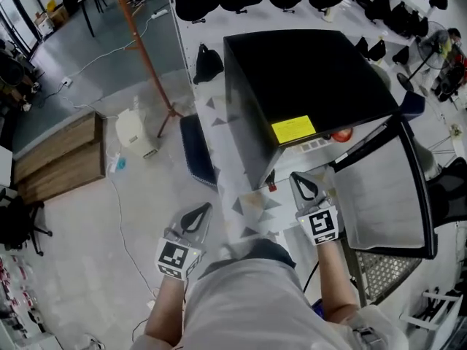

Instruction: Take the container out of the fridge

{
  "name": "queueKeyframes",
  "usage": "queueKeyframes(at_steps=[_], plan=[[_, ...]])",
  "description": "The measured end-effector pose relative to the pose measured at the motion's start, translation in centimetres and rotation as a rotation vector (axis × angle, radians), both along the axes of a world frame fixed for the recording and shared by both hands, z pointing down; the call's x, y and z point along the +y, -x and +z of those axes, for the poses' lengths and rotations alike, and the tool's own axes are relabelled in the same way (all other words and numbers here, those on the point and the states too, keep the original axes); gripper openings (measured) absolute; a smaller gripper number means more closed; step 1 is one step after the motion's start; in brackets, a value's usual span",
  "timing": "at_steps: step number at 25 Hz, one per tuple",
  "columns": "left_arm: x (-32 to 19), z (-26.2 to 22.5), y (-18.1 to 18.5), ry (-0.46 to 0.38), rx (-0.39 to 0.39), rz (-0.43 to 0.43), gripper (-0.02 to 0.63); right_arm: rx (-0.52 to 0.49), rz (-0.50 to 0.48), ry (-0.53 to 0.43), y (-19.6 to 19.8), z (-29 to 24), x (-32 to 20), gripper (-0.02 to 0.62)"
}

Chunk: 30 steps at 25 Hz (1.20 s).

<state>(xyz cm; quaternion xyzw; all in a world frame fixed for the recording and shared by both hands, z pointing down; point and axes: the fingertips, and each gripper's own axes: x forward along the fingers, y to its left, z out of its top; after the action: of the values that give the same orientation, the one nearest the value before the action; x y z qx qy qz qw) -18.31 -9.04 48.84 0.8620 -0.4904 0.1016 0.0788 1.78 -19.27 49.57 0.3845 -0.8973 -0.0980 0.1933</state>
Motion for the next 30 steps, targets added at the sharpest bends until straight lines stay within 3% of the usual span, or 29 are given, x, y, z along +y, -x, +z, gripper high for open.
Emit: queueKeyframes(at_steps=[13, 20, 30], plan=[[-2.4, 0.4, -1.3, 0.01, 0.01, -0.201, 0.008, 0.266, -0.148, -0.067, 0.3, 1.8, -7.2, 0.027], [-1.6, 0.8, -1.3, 0.013, 0.016, -0.314, 0.008, 0.399, -0.222, -0.084, 1.1, 4.6, -9.5, 0.152], [-0.8, 1.0, -1.0, 0.014, 0.034, -0.422, 0.008, 0.482, -0.276, -0.091, 2.0, 5.9, -11.8, 0.167]])
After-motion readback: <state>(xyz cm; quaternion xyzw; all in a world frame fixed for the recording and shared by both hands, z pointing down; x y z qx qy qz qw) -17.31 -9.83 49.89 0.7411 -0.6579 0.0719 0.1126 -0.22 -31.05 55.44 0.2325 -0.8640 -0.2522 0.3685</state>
